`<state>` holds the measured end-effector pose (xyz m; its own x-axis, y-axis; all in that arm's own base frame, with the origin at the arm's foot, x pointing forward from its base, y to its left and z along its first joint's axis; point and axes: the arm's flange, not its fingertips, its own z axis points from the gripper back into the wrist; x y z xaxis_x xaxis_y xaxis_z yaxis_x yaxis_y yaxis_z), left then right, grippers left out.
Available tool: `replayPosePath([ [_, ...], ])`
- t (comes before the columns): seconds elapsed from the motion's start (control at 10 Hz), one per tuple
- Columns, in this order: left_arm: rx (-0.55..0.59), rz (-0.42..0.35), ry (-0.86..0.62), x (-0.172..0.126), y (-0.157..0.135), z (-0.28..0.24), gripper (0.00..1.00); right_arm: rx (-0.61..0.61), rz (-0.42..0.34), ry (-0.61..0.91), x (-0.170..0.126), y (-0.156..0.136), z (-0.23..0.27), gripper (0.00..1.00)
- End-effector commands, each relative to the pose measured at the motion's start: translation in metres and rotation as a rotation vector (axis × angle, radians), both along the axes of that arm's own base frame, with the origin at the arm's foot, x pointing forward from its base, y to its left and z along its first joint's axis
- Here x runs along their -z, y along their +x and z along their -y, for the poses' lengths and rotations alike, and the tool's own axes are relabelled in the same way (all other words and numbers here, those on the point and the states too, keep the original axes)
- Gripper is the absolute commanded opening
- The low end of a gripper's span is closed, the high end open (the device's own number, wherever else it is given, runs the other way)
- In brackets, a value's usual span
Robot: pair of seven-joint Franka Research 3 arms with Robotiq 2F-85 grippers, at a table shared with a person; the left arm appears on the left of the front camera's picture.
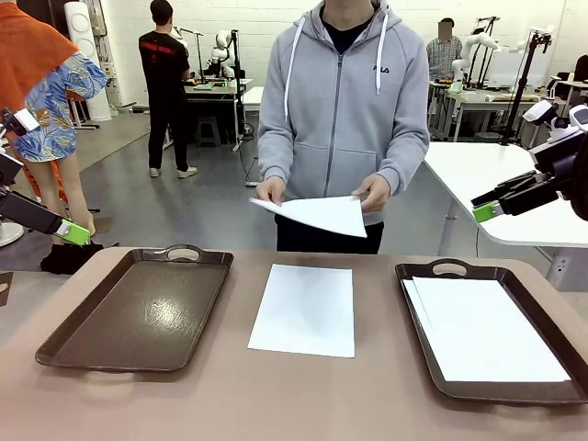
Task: Sort the A4 documents.
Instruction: Receive the A4 Paper.
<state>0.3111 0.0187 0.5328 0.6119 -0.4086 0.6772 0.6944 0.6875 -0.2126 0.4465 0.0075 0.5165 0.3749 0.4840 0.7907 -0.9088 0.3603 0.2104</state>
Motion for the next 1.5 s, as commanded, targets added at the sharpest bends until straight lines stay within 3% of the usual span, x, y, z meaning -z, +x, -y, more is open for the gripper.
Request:
replayPosePath([
  [0.0, 0.016, 0.007, -0.014, 0.0010, 0.0007, -0.0020, 1.00, 0.006, 0.007, -0.006, -0.0004, 0.0010, -0.0005, 1.00],
  [1.4, 0.016, 0.007, -0.014, 0.0010, 0.0007, -0.0020, 1.00, 0.006, 0.007, -0.006, -0.0004, 0.0010, -0.0005, 1.00],
])
